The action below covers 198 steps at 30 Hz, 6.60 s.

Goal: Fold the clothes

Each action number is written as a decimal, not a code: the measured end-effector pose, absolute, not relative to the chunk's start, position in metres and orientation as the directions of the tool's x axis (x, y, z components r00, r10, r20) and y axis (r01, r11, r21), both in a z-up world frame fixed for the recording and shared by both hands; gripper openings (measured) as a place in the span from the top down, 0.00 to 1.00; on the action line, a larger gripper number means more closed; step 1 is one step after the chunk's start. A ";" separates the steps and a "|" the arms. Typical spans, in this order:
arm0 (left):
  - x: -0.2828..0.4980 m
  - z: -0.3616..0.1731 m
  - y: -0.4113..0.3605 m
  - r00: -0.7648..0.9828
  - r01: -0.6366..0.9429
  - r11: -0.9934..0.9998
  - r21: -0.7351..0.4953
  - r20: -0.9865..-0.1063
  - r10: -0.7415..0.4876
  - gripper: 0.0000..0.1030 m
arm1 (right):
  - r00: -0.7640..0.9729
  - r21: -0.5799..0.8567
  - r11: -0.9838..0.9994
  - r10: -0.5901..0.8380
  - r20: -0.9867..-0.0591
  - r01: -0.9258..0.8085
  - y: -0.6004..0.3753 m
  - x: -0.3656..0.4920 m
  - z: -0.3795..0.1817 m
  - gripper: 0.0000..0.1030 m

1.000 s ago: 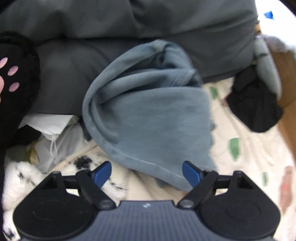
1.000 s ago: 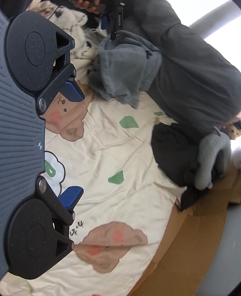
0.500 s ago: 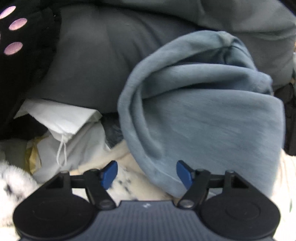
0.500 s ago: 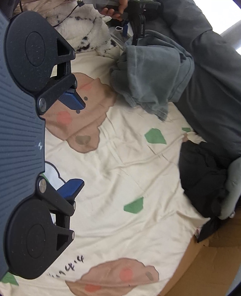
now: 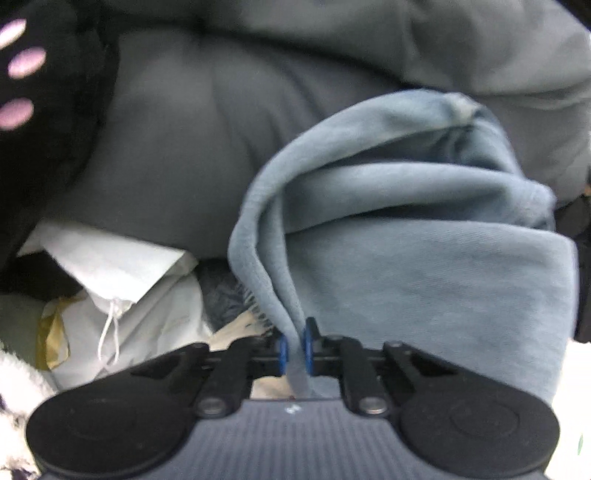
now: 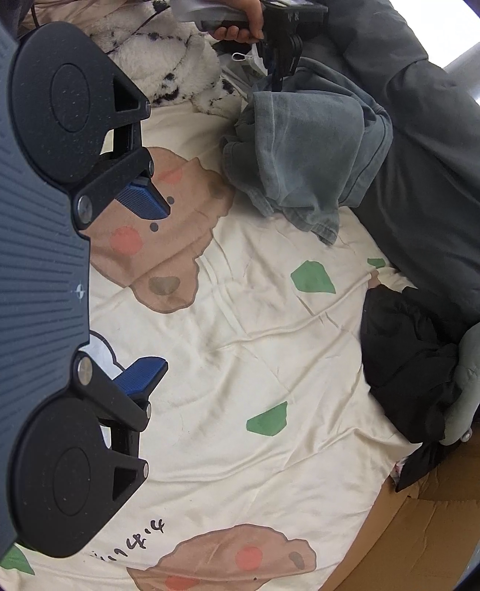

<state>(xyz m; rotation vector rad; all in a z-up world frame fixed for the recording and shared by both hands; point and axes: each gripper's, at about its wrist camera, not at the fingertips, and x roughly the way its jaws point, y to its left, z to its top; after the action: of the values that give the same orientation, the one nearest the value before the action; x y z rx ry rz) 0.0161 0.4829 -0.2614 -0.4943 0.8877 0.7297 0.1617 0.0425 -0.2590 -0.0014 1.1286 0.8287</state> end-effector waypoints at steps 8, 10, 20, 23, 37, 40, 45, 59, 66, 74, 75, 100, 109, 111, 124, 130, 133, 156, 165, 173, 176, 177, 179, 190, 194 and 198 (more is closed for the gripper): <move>0.014 -0.224 0.449 0.575 -0.637 0.746 -0.195 -0.765 0.291 0.93 | 0.155 0.413 0.671 0.617 -0.771 -0.616 0.060 0.161 -0.252 0.17; 0.020 -0.221 0.443 0.579 -0.618 0.756 -0.216 -0.776 0.251 0.94 | 0.150 0.419 0.653 0.632 -0.760 -0.631 0.066 0.160 -0.248 0.17; 0.040 -0.210 0.381 0.631 -0.443 0.849 -0.288 -0.773 0.066 0.96 | 0.120 0.437 0.560 0.700 -0.704 -0.704 0.103 0.155 -0.237 0.17; 0.045 -0.208 0.368 0.637 -0.410 0.859 -0.308 -0.771 0.027 0.96 | 0.107 0.459 0.531 0.729 -0.676 -0.712 0.119 0.156 -0.237 0.17; 0.070 -0.205 0.321 0.641 -0.248 0.876 -0.414 -0.748 -0.172 0.97 | 0.090 0.522 0.455 0.809 -0.581 -0.721 0.195 0.166 -0.265 0.17; 0.073 -0.207 0.322 0.627 -0.248 0.881 -0.402 -0.760 -0.170 0.97 | 0.120 0.526 0.480 0.808 -0.577 -0.702 0.201 0.172 -0.274 0.17; 0.075 -0.214 0.322 0.610 -0.250 0.884 -0.394 -0.774 -0.173 0.97 | 0.164 0.480 0.521 0.780 -0.604 -0.706 0.201 0.181 -0.281 0.17; 0.083 -0.233 0.321 0.516 -0.246 0.913 -0.326 -0.841 -0.162 0.60 | 0.139 0.586 0.485 0.833 -0.536 -0.649 0.197 0.198 -0.299 0.88; 0.061 -0.239 0.329 0.485 -0.289 0.918 -0.271 -0.868 -0.104 0.34 | 0.227 0.573 0.593 0.780 -0.583 -0.566 0.153 0.210 -0.296 0.90; 0.042 -0.262 0.367 0.403 -0.479 0.867 -0.136 -0.912 0.080 0.29 | 0.277 0.571 0.658 0.739 -0.614 -0.491 0.083 0.216 -0.274 0.91; 0.041 -0.266 0.372 0.390 -0.501 0.856 -0.130 -0.916 0.089 0.27 | 0.284 0.568 0.669 0.731 -0.621 -0.479 0.074 0.216 -0.271 0.91; 0.033 -0.328 0.407 0.516 -0.557 0.776 -0.296 -0.855 0.045 0.86 | 0.387 0.461 0.842 0.539 -0.748 -0.282 -0.074 0.209 -0.204 0.92; 0.019 -0.272 0.415 0.657 -0.469 0.804 -0.365 -0.753 0.042 0.88 | 0.369 0.423 0.862 0.503 -0.782 -0.279 -0.100 0.181 -0.174 0.92; 0.017 -0.259 0.408 0.677 -0.458 0.808 -0.371 -0.734 0.047 0.88 | 0.361 0.423 0.867 0.495 -0.790 -0.261 -0.107 0.170 -0.168 0.92; 0.006 -0.186 0.412 0.751 -0.361 0.848 -0.389 -0.660 0.016 0.89 | 0.190 0.439 0.881 0.469 -0.863 -0.179 -0.148 0.100 -0.157 0.92; 0.005 -0.173 0.404 0.751 -0.313 0.867 -0.387 -0.660 -0.024 0.89 | 0.148 0.425 0.894 0.443 -0.884 -0.141 -0.161 0.092 -0.161 0.92; 0.018 -0.179 0.397 0.746 -0.296 0.872 -0.389 -0.664 -0.043 0.89 | 0.140 0.399 0.906 0.418 -0.898 -0.143 -0.162 0.102 -0.175 0.91; 0.170 -0.245 0.337 0.618 -0.188 0.922 -0.339 -0.770 -0.157 0.72 | 0.271 0.232 0.955 0.276 -0.922 -0.183 -0.147 0.160 -0.206 0.58; 0.120 -0.216 0.362 0.660 -0.222 0.929 -0.296 -0.747 -0.080 0.43 | 0.293 0.248 0.947 0.300 -0.908 -0.203 -0.140 0.142 -0.188 0.58; 0.115 -0.242 0.376 0.594 -0.285 0.916 -0.281 -0.802 -0.062 0.38 | 0.221 0.244 0.958 0.273 -0.936 -0.149 -0.145 0.107 -0.208 0.57; 0.121 -0.251 0.376 0.590 -0.282 0.915 -0.289 -0.804 -0.073 0.33 | 0.188 0.235 0.965 0.253 -0.949 -0.113 -0.148 0.093 -0.221 0.44; 0.123 -0.254 0.376 0.591 -0.281 0.913 -0.295 -0.803 -0.078 0.32 | 0.174 0.238 0.966 0.252 -0.952 -0.097 -0.149 0.088 -0.227 0.39; 0.126 -0.259 0.377 0.595 -0.279 0.915 -0.292 -0.800 -0.074 0.25 | 0.139 0.248 0.966 0.256 -0.957 -0.072 -0.149 0.080 -0.241 0.38; 0.139 -0.277 0.388 0.610 -0.295 0.881 -0.371 -0.782 -0.125 0.37 | 0.081 0.320 0.947 0.318 -0.945 0.012 -0.132 0.061 -0.305 0.40; 0.137 -0.273 0.396 0.616 -0.299 0.879 -0.370 -0.779 -0.119 0.69 | 0.084 0.319 0.947 0.321 -0.943 -0.037 -0.133 0.065 -0.302 0.97; 0.134 -0.263 0.405 0.643 -0.302 0.871 -0.387 -0.758 -0.114 0.81 | 0.124 0.275 0.957 0.285 -0.951 -0.087 -0.152 0.077 -0.281 0.98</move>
<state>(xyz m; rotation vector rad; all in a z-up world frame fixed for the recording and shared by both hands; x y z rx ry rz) 0.1345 0.4054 -0.2629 -0.5185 0.8762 0.1128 0.0774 -0.1521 -0.2812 0.1666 1.4231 0.2725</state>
